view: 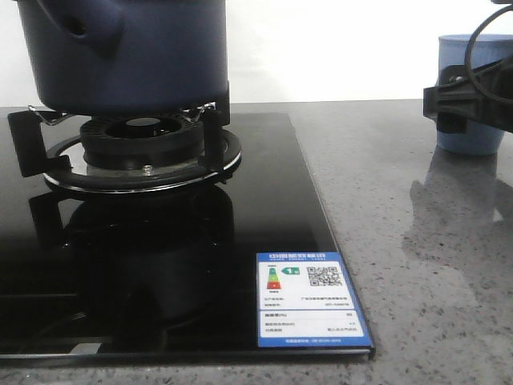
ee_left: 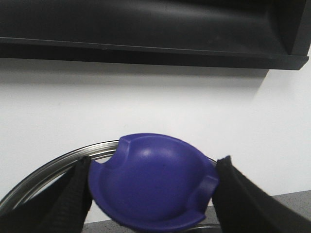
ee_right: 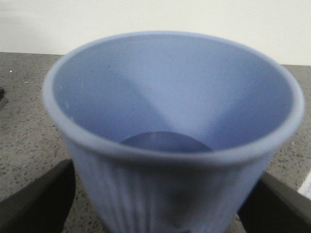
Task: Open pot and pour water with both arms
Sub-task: 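Grasp the light blue cup with the right gripper, then lift the cup and carry it over the open pot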
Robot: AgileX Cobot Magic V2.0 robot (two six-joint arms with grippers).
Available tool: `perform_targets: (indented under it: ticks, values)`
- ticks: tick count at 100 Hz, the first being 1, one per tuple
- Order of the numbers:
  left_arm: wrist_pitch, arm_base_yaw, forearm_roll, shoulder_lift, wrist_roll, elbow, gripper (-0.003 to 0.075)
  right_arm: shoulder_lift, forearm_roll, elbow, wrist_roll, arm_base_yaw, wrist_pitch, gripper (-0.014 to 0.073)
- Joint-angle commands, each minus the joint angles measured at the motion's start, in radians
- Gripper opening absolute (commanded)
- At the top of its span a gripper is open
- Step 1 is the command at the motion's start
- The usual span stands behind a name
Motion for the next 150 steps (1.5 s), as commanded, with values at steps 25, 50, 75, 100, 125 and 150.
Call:
perform_targets:
  ticks: [25,50,75,100,125,150]
  values:
    - [-0.104,0.002,0.003,-0.027,0.0,-0.037,0.0372,0.023,-0.009,-0.039,0.002,-0.002,-0.126,0.0587]
    - [-0.107,0.002,0.003,-0.027,0.0,-0.037,0.0372,0.023,0.033,-0.039,0.002,-0.002,-0.147,0.0545]
    - [-0.107,0.002,0.003,-0.027,0.0,-0.037,0.0372,0.023,0.033,-0.039,0.002,-0.002,-0.147,0.0369]
    - [-0.108,0.002,0.003,-0.027,0.0,-0.037,0.0372,0.016,0.029,-0.039,0.002,-0.002,-0.154,0.0352]
    - [-0.109,0.002,0.003,-0.027,0.0,-0.037,0.0372,-0.083,-0.092,-0.039,0.002,0.002,-0.098,0.0352]
    - [-0.109,0.002,0.003,-0.017,0.0,-0.037,0.0372,-0.243,-0.224,-0.065,0.002,0.004,0.114,0.0352]
